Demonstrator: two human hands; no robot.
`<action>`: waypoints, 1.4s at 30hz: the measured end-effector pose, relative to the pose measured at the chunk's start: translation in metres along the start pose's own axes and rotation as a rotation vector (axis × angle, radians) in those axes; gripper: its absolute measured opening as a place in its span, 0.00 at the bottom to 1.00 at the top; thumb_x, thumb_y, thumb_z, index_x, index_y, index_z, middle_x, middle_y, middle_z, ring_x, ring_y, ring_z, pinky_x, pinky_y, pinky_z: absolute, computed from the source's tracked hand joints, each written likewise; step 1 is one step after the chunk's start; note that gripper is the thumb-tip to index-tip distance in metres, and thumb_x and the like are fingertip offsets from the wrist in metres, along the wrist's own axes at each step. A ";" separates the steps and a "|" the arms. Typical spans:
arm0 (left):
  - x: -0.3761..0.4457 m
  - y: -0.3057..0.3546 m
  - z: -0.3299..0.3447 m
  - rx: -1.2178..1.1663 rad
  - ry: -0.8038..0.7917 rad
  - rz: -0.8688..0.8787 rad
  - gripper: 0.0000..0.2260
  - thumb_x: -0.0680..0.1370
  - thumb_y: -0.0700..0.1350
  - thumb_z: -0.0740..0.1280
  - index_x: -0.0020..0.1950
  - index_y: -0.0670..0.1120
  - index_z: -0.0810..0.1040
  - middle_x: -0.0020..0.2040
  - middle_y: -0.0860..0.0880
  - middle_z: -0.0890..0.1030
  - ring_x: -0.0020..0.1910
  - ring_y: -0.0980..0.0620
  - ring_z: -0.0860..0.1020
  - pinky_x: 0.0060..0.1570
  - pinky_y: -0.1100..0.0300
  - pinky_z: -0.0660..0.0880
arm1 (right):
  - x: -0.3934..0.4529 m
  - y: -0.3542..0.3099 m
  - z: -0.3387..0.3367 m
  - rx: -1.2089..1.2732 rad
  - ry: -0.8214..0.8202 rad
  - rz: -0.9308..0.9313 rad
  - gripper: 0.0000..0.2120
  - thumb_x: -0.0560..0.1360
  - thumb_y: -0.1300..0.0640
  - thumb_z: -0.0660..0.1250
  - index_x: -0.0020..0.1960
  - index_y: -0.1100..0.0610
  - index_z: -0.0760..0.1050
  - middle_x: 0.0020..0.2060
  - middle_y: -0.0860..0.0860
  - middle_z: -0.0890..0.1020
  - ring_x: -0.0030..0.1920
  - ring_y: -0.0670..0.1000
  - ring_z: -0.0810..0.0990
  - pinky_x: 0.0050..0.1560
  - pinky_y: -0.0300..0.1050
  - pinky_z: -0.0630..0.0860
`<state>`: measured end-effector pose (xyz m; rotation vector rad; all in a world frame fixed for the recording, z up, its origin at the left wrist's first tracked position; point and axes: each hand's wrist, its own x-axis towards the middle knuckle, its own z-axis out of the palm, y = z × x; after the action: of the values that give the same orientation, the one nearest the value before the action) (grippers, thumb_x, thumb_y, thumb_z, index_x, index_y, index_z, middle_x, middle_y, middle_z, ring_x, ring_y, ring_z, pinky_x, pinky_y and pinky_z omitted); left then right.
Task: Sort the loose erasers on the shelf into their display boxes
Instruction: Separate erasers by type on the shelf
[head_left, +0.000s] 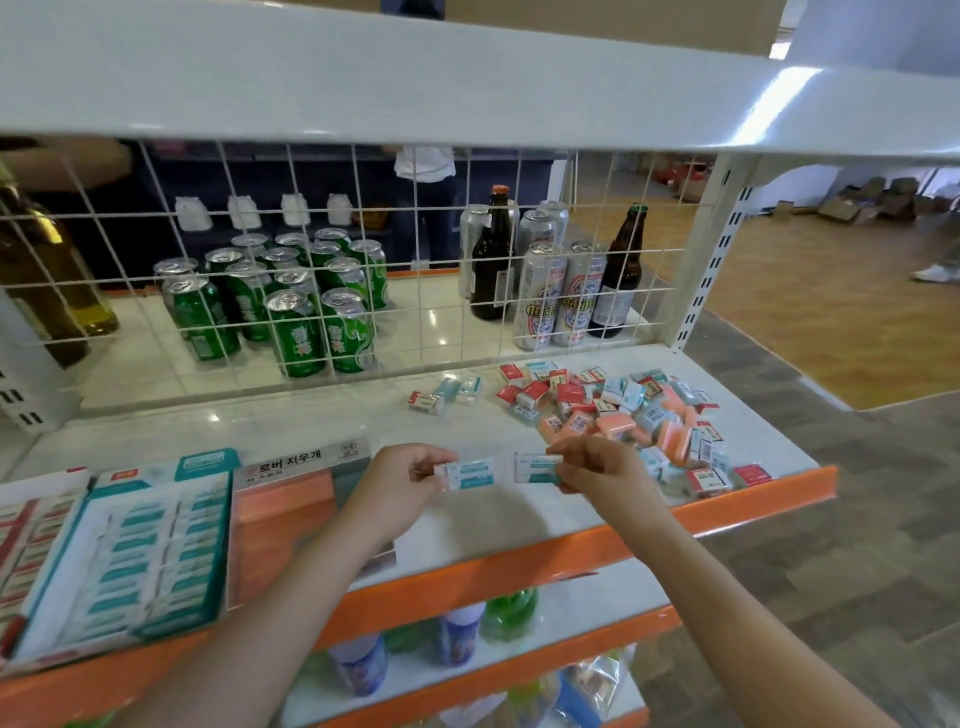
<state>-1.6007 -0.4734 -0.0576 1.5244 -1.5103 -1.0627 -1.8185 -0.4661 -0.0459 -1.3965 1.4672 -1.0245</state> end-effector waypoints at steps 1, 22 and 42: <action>-0.003 -0.001 -0.002 0.010 0.012 -0.003 0.11 0.75 0.31 0.66 0.53 0.42 0.80 0.46 0.48 0.80 0.41 0.60 0.76 0.40 0.77 0.71 | -0.001 0.000 0.002 -0.012 -0.003 -0.003 0.13 0.74 0.70 0.63 0.42 0.52 0.77 0.37 0.53 0.81 0.39 0.52 0.78 0.49 0.48 0.77; -0.069 -0.038 -0.124 0.316 0.291 0.001 0.12 0.78 0.38 0.63 0.57 0.50 0.77 0.55 0.52 0.77 0.43 0.58 0.75 0.38 0.67 0.72 | -0.014 -0.045 0.138 -0.070 -0.134 -0.096 0.08 0.73 0.68 0.64 0.48 0.58 0.78 0.36 0.49 0.80 0.37 0.48 0.77 0.43 0.43 0.77; -0.071 -0.099 -0.238 0.515 0.465 -0.104 0.10 0.78 0.41 0.64 0.57 0.45 0.78 0.58 0.47 0.78 0.56 0.51 0.75 0.55 0.61 0.69 | -0.005 -0.085 0.296 -0.375 -0.168 -0.215 0.10 0.76 0.60 0.64 0.57 0.58 0.75 0.46 0.50 0.78 0.43 0.46 0.75 0.30 0.25 0.65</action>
<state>-1.3409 -0.4105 -0.0512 2.0451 -1.4361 -0.3264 -1.5102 -0.4673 -0.0562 -1.8931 1.4561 -0.7590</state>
